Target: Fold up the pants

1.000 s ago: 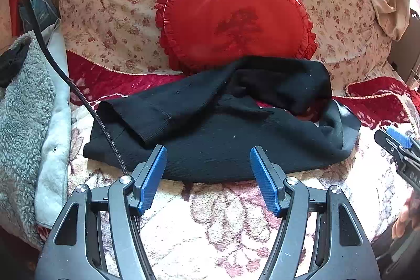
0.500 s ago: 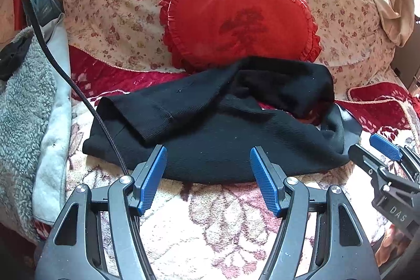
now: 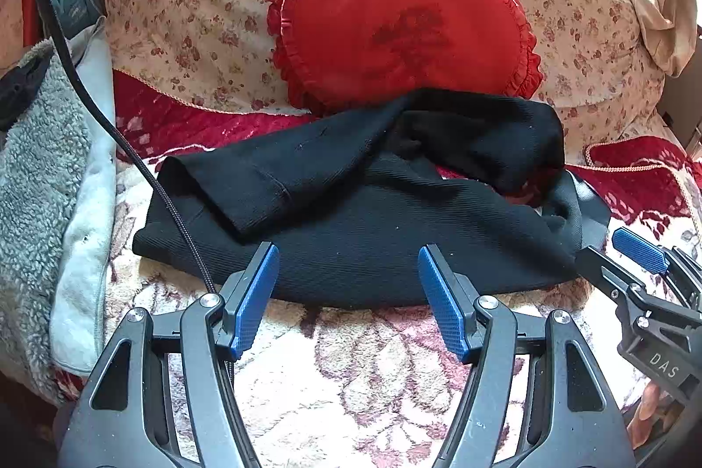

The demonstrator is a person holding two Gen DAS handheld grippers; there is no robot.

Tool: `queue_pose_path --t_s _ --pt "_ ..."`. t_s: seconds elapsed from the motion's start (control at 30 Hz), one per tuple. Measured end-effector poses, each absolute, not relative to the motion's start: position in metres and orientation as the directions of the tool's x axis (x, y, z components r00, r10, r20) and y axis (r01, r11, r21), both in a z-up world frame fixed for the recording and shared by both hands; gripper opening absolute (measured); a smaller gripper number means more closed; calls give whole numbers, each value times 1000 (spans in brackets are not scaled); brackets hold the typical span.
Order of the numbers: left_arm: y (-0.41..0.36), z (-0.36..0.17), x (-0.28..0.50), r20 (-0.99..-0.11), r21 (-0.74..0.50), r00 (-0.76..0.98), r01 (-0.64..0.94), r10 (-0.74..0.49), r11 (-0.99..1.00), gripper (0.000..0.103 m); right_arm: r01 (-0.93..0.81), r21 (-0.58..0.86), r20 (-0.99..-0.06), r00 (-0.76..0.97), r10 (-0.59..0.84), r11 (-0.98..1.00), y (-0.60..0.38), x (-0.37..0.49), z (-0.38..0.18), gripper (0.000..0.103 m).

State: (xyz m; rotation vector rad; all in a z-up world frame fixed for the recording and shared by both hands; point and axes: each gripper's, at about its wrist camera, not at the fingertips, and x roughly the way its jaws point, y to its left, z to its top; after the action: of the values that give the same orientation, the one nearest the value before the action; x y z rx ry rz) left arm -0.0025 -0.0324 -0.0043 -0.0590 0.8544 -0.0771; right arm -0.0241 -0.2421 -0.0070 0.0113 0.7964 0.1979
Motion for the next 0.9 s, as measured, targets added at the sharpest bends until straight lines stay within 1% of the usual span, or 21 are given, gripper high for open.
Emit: queue_pose_path --t_s 0.9 --pt "-27 -15 10 -772 -84 630 31 -85 996 66 -203 93 -740 641 204 975 -226 -3 -19 64"
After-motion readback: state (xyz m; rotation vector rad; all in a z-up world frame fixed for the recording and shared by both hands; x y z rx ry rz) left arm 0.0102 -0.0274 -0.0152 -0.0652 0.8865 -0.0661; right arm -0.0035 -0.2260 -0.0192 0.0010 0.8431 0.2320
